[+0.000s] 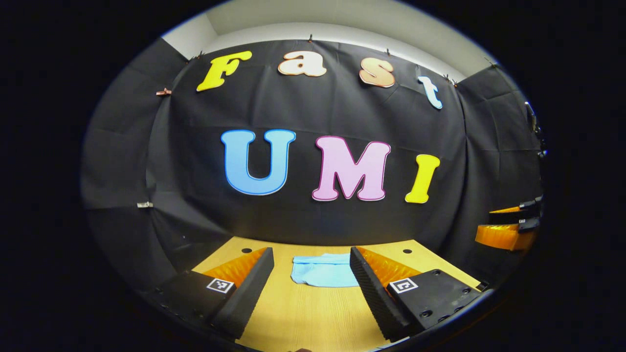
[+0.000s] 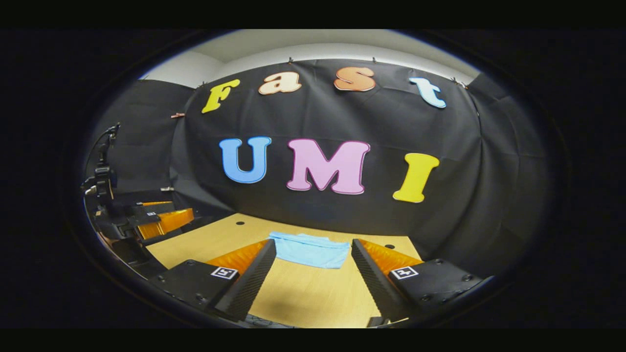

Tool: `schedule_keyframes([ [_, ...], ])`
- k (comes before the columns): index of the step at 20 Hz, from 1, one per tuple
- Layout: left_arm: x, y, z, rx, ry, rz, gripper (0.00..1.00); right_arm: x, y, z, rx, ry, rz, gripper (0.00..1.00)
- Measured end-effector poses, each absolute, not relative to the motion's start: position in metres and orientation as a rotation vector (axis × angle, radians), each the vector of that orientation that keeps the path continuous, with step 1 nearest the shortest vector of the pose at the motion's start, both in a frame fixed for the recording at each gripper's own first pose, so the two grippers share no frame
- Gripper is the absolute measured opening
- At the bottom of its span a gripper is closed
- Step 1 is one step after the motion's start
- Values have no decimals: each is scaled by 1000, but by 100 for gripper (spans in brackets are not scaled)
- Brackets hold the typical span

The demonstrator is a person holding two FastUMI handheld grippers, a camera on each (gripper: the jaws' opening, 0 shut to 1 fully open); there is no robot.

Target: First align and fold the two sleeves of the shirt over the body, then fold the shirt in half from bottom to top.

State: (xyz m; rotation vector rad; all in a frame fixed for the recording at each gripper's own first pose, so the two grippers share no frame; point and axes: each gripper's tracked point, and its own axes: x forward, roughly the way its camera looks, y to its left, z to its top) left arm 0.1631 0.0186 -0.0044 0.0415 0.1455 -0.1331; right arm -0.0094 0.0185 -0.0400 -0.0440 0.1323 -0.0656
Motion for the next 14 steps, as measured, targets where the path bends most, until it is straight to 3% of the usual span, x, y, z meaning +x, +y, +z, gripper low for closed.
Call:
schedule_keyframes([
  [5, 159, 1, 14, 60, 98, -95, 100, 10, -1, 9, -36, 0, -115, 97],
  [14, 157, -57, 36, 39, 40, -112, 97, -2, -42, 29, 1, -49, -151, 96],
])
